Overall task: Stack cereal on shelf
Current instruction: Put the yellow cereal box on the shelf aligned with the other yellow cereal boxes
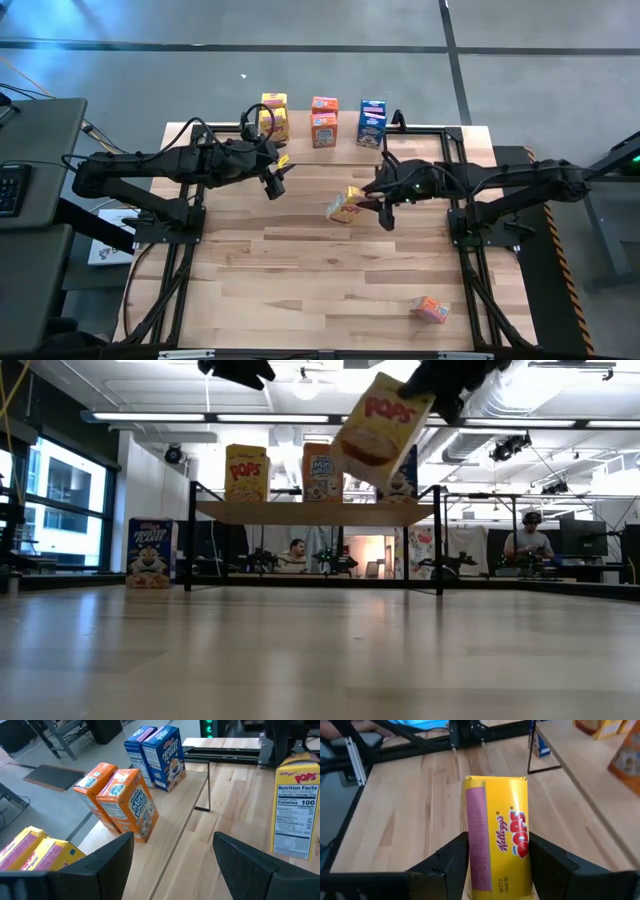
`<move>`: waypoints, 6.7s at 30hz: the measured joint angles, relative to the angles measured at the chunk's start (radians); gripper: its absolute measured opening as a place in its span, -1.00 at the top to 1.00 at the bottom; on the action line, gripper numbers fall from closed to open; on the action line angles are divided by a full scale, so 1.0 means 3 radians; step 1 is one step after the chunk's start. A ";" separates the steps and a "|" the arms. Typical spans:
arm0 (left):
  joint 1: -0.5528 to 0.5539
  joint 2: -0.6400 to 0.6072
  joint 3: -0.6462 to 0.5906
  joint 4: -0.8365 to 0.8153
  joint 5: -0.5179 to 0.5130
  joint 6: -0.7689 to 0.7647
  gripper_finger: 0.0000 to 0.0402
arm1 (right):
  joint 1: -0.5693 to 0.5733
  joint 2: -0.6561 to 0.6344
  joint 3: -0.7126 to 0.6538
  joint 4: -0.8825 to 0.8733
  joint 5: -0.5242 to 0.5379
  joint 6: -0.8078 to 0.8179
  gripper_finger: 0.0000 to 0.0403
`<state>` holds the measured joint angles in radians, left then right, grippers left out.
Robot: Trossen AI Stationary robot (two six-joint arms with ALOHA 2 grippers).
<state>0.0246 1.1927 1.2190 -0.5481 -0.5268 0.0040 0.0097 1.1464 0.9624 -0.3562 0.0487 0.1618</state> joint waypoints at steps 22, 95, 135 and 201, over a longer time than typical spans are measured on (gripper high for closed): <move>0.0001 0.0000 0.0000 -0.0143 0.0571 -0.0174 -0.31 | -0.0004 0.0920 0.1034 -0.0710 0.0039 -0.0480 0.28; -0.0244 0.1217 0.0000 0.0077 0.1525 -0.0091 0.02 | 0.0167 0.1645 0.1047 -0.0001 -0.0013 -0.0541 0.29; -0.0244 0.1216 -0.0001 -0.0101 0.1519 0.0003 0.26 | 0.0157 0.1591 0.1047 -0.0041 -0.0126 -0.0578 -0.19; 0.1457 0.0291 0.1043 -0.2053 0.1309 0.1510 0.26 | 0.0116 0.0887 0.1046 -0.0244 0.0092 -0.0855 -0.20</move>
<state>0.4616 1.2799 1.5319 -1.1640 -0.1342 0.4570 0.0444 1.4124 1.2762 -0.4294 0.0764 -0.0948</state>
